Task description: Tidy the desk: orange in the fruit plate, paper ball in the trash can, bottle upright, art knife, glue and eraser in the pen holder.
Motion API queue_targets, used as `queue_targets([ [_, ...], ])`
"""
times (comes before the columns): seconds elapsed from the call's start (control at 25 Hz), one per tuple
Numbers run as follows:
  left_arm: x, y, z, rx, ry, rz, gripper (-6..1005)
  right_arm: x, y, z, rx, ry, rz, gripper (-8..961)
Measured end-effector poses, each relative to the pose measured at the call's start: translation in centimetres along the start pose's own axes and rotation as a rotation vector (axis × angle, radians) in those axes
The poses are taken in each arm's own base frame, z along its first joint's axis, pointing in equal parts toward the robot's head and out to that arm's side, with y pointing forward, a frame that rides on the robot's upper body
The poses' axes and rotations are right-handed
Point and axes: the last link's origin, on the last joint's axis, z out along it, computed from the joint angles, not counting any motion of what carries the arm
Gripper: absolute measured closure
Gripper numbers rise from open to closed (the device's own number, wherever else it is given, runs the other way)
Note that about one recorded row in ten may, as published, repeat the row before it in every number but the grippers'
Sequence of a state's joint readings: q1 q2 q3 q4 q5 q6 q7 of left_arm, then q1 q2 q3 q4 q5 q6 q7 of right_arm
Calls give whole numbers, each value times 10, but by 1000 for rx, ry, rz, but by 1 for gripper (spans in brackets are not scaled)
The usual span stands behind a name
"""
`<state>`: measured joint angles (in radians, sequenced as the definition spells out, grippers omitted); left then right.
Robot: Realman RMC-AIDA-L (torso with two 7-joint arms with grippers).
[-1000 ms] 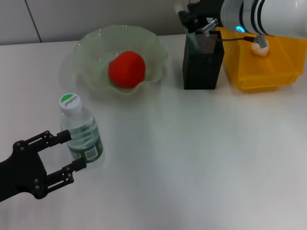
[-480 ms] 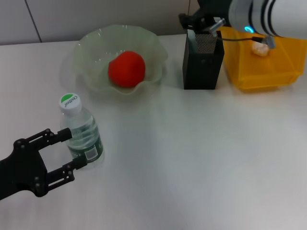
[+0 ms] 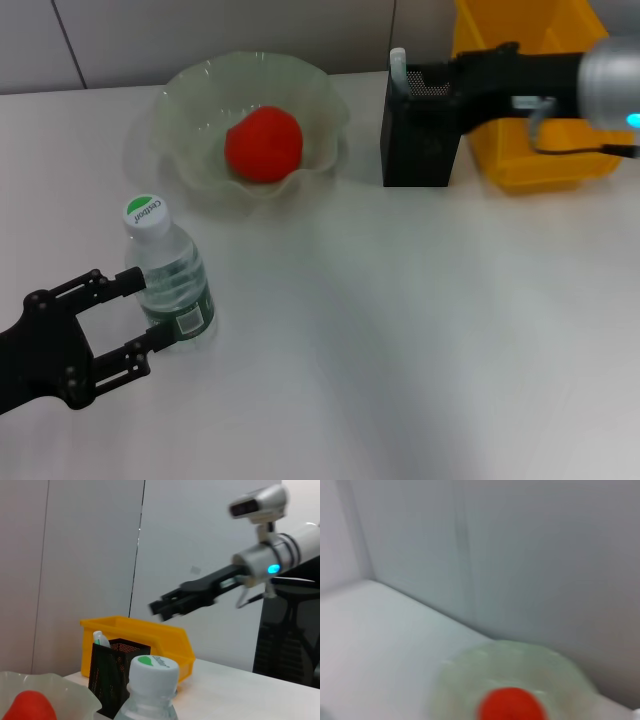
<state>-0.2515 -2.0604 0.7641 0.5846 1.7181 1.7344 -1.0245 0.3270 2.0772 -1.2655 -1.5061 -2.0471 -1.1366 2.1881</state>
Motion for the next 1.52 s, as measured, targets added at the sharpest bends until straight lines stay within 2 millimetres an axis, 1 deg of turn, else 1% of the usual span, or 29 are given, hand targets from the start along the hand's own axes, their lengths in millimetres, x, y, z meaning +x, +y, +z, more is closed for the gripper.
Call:
queue_targets([
  [0.04,0,0,0,0,1,0,302,10,-2,-16,-95,-20,14,373],
  [0.08,0,0,0,-1,1,0,302,10,-2,-16,-95,-20,14,373],
  [0.12,0,0,0,-2,2,-1,302,17,-3,-22,-140,-26,16,373],
  [0.16,0,1,1,-4,0,-2,302,31,-3,-32,-214,-44,-1,373],
  [0.2,0,1,1,-4,0,-2,301,31,-3,-32,-214,-44,-1,373],
  [0.24,-1,1,1,-7,-2,-3,301,50,-3,-37,-261,-63,-23,373],
  [0.28,-1,2,1,-9,-5,-4,301,50,-3,-37,-261,-63,-23,373],
  [0.32,-2,2,1,-10,-7,-6,301,61,-4,-39,-267,-76,-27,373],
  [0.36,-2,3,0,-11,-8,-6,301,81,-4,-40,-285,-91,-26,373],
  [0.4,-2,3,0,-13,-10,-8,301,81,-4,-40,-285,-91,-26,373],
  [0.44,-3,4,-1,-19,-12,-11,301,98,1,-38,-313,-97,-19,373],
  [0.48,-3,5,-2,-28,-17,-18,301,98,1,-38,-313,-97,-19,373],
  [0.52,-3,6,-2,-35,-21,-23,301,105,4,-37,-330,-99,-21,373],
  [0.56,-3,6,-3,-55,-37,-39,301,116,11,-37,-363,-107,-39,374],
  [0.6,-3,6,-3,-55,-37,-39,301,116,11,-37,-363,-107,-39,374],
  [0.72,-2,5,-4,-70,-49,-52,301,130,22,-40,-412,-134,-95,374],
  [0.76,1,4,-1,-142,-108,-93,301,135,27,-42,-431,-144,-106,374],
  [0.92,1,4,-1,-168,-130,-97,301,140,29,-44,-445,-143,-115,373],
  [0.96,3,4,1,-197,-152,-100,301,142,31,-44,-453,-138,-123,373],
  [1.16,6,4,5,-241,-180,-101,301,143,32,-44,-465,-134,-125,372],
  [1.52,6,3,5,-244,-185,-101,301,148,33,-46,-479,-109,-125,372],
])
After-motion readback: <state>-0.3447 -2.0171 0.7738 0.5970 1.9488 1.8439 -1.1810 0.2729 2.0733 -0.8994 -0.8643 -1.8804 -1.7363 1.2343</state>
